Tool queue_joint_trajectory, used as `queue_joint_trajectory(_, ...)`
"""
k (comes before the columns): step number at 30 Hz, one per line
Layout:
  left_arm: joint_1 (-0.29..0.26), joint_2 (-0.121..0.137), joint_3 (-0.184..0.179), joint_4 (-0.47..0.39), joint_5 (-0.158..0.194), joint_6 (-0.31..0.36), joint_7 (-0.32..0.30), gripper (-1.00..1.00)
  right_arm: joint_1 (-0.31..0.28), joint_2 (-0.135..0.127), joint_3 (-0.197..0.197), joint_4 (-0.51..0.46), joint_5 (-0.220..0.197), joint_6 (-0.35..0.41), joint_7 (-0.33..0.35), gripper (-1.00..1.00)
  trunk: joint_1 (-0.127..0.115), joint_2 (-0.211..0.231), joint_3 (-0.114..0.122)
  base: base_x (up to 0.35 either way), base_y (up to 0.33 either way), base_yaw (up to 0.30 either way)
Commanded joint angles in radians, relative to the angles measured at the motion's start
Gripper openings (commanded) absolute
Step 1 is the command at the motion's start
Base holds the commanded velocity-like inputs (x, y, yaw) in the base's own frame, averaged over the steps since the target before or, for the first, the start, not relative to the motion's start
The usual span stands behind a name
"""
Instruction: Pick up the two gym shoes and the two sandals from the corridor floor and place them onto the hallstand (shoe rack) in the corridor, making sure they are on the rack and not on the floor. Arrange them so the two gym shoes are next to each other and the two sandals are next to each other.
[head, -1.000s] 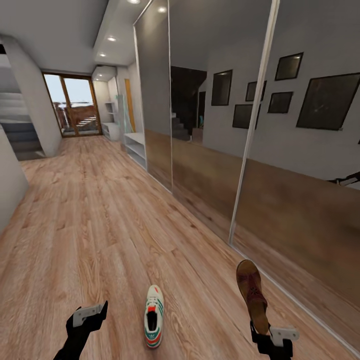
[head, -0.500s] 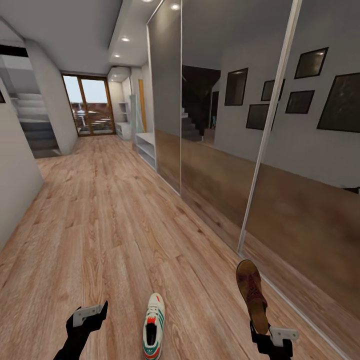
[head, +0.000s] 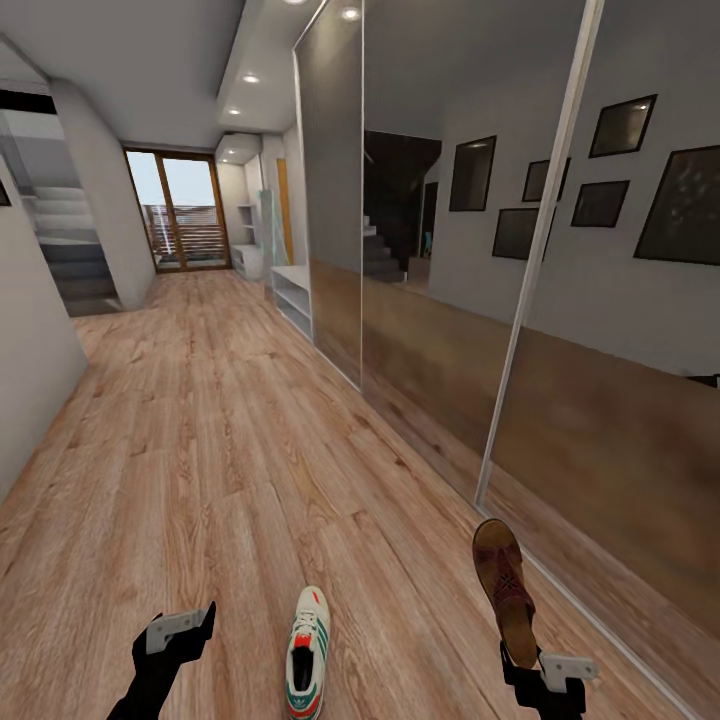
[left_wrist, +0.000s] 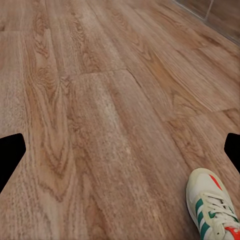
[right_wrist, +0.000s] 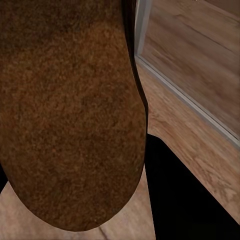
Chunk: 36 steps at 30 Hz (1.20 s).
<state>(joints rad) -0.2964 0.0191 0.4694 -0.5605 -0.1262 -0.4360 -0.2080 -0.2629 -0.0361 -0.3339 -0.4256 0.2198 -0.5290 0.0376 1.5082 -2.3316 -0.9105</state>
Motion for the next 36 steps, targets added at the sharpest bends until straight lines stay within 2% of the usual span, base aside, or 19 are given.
queue_joint_trajectory(1,-0.001,-0.001,0.009,0.001,-0.01,-0.004,-0.007,1.0,-0.001,0.001,-0.008,0.001,0.006,-0.003,0.006,-1.0,0.0,0.0,-0.001,0.0,0.0,0.0)
queue_joint_trajectory(6,-0.001,-0.001,0.008,0.001,-0.01,-0.004,-0.007,1.0,-0.001,0.001,-0.008,0.001,0.006,-0.003,0.007,-1.0,0.0,0.0,-0.001,0.0,0.0,0.023)
queue_joint_trajectory(12,-0.001,-0.003,0.008,0.001,-0.011,-0.004,-0.007,1.0,-0.001,0.001,-0.008,0.001,0.006,-0.003,0.007,-1.0,0.0,0.0,-0.001,0.0,-0.072,0.205)
queue_joint_trajectory(30,-0.001,-0.004,0.008,0.001,-0.011,-0.004,-0.007,1.0,-0.001,0.001,-0.008,0.001,0.006,-0.003,0.006,-1.0,0.0,0.0,-0.001,0.0,-0.252,0.273)
queue_joint_trajectory(36,-0.001,-0.002,0.008,0.001,-0.01,-0.004,-0.007,1.0,-0.001,-0.002,-0.008,0.001,0.007,-0.002,0.007,-1.0,0.0,0.0,-0.001,0.049,-0.132,0.184)
